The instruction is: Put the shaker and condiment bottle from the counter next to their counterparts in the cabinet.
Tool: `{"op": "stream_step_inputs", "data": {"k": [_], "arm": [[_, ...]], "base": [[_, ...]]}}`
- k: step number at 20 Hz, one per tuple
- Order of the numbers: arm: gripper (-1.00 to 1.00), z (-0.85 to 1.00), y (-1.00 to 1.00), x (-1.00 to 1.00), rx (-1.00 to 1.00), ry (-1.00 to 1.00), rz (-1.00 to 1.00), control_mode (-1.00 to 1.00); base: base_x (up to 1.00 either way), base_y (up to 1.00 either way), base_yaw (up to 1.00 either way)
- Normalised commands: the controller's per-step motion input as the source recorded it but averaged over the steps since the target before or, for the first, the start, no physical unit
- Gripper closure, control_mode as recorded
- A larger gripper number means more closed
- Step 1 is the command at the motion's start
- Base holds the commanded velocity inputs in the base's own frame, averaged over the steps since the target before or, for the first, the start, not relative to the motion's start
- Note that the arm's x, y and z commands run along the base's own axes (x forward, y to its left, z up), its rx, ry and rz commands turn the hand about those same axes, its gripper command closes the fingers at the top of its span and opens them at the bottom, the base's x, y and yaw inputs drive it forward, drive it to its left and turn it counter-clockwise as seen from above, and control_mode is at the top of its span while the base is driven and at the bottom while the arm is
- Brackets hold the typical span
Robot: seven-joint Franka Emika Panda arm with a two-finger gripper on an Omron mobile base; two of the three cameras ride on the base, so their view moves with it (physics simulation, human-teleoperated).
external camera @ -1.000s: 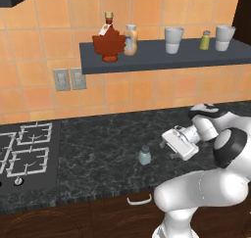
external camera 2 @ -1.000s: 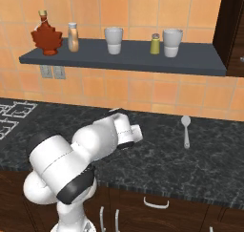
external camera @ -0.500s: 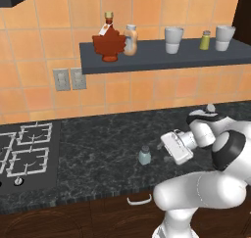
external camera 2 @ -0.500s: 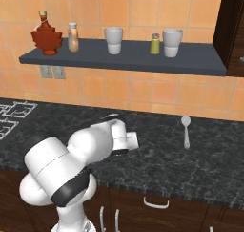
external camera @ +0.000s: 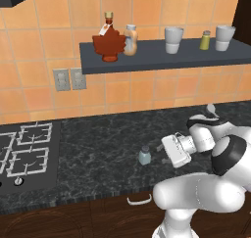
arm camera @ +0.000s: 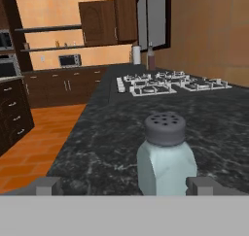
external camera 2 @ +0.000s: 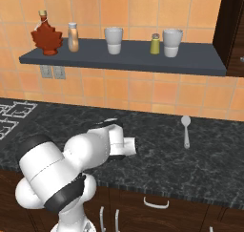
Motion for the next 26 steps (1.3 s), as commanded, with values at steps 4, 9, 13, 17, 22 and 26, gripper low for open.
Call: {"op": "stream_step_inputs", "data": {"k": [4,9,13,17,22,26], "arm": [[-1.00,0.00,0.01,0.08,0.00,0.00,0.00,-1.00],[-1.00,0.00,0.02,0.22,0.02,0.00,0.00,-1.00],[-1.00,0.00,0.00,0.03,0.03,0.00,0.00,-1.00],[-1.00,0.00,0.00,0.00,0.04,0.00,0.00,-1.00],[-1.00,0.00,0.01,0.03,0.04,0.00,0.00,-1.00],[-1.00,0.00,0.05,0.15,0.04,0.00,0.00,-1.00]], "base": [[0.00,0.00,0.00],[0.00,0.00,0.00],[0.00,0.00,0.00],[0.00,0.00,0.00],[0.00,0.00,0.00],[0.00,0.00,0.00]]}}
